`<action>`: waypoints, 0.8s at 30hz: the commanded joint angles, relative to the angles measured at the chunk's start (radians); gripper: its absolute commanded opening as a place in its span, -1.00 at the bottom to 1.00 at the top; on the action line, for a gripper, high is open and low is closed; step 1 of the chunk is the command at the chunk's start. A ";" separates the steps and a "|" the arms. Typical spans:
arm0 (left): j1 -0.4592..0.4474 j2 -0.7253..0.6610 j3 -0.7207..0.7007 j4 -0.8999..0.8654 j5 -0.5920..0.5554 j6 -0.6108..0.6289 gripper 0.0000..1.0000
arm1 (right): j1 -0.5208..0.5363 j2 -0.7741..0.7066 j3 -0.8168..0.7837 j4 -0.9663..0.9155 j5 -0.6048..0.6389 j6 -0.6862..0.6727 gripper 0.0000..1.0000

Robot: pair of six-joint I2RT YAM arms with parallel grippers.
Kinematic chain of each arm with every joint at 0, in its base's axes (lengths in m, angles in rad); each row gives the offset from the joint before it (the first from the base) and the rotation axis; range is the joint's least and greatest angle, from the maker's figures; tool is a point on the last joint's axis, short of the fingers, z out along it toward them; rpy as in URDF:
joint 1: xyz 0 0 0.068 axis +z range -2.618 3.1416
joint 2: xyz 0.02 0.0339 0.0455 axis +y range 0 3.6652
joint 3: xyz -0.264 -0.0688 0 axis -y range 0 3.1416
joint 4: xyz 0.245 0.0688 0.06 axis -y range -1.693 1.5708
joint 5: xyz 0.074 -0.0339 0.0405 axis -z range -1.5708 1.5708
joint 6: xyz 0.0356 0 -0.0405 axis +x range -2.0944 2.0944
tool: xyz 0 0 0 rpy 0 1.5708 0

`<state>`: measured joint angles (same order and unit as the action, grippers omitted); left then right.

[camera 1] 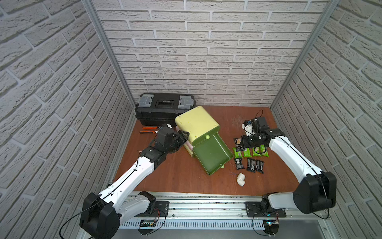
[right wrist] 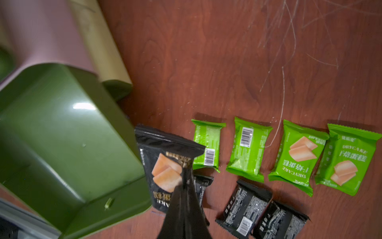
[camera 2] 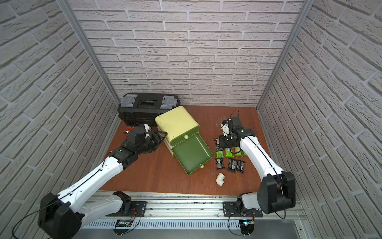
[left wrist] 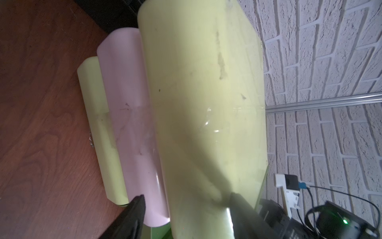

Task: Take the cookies out of the drawer
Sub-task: Place the cookie at the center of the board.

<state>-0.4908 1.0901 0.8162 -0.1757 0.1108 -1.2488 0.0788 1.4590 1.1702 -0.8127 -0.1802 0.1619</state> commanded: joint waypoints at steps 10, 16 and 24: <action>0.008 0.019 -0.018 -0.084 -0.005 0.028 0.38 | -0.085 0.456 0.358 -0.054 -0.062 0.030 -0.95; 0.009 0.021 -0.015 -0.094 -0.001 0.034 0.38 | -0.085 0.569 0.401 -0.050 -0.044 0.039 -0.96; 0.011 0.028 -0.009 -0.089 -0.002 0.033 0.40 | -0.085 0.630 0.399 -0.045 -0.039 0.045 -0.82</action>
<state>-0.4870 1.0916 0.8162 -0.1764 0.1188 -1.2407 -0.0101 2.0895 1.5635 -0.8501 -0.2249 0.1989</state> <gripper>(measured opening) 0.697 0.073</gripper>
